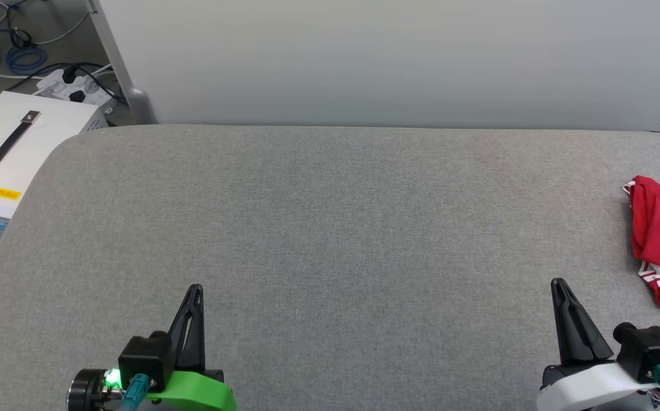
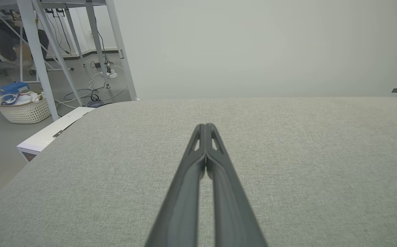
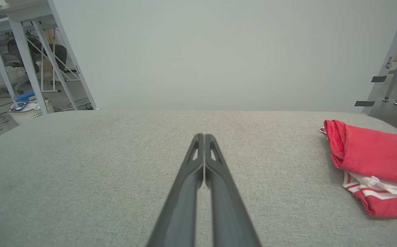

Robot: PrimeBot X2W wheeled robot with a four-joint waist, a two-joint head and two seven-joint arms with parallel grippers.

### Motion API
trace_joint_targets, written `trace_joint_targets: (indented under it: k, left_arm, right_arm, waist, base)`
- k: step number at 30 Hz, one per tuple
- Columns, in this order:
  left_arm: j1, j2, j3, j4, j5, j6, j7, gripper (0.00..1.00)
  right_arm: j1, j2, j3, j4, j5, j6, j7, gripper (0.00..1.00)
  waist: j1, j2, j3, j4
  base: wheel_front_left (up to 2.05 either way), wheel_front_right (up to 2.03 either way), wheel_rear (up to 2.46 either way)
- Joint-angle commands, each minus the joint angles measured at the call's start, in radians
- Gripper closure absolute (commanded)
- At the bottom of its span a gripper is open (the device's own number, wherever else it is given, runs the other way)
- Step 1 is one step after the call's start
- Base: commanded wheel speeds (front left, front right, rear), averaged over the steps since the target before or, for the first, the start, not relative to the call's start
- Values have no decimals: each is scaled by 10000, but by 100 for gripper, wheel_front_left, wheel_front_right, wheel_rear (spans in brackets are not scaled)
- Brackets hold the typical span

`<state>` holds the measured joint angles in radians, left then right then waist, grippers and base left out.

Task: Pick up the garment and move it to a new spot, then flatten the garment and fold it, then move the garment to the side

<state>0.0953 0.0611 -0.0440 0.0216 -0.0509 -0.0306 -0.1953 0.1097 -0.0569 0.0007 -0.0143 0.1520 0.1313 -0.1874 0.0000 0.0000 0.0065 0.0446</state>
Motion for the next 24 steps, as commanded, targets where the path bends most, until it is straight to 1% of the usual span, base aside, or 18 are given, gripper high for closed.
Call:
trace_joint_targets:
  k: [1,24]
  left_arm:
    - [-200,-27,51,-47,72,66,50,100]
    - [-390,-48,149,-90,183,126,531,100]
  right_arm:
    - [-184,15,-5,17,-113,-1,72,100]
    - [-415,28,-5,49,-469,-2,528,100]
  waist:
    - [0,0,-1,-7]
    - [0,0,-17,-118]
  base:
    - [0,0,0]
    - [0,0,0]
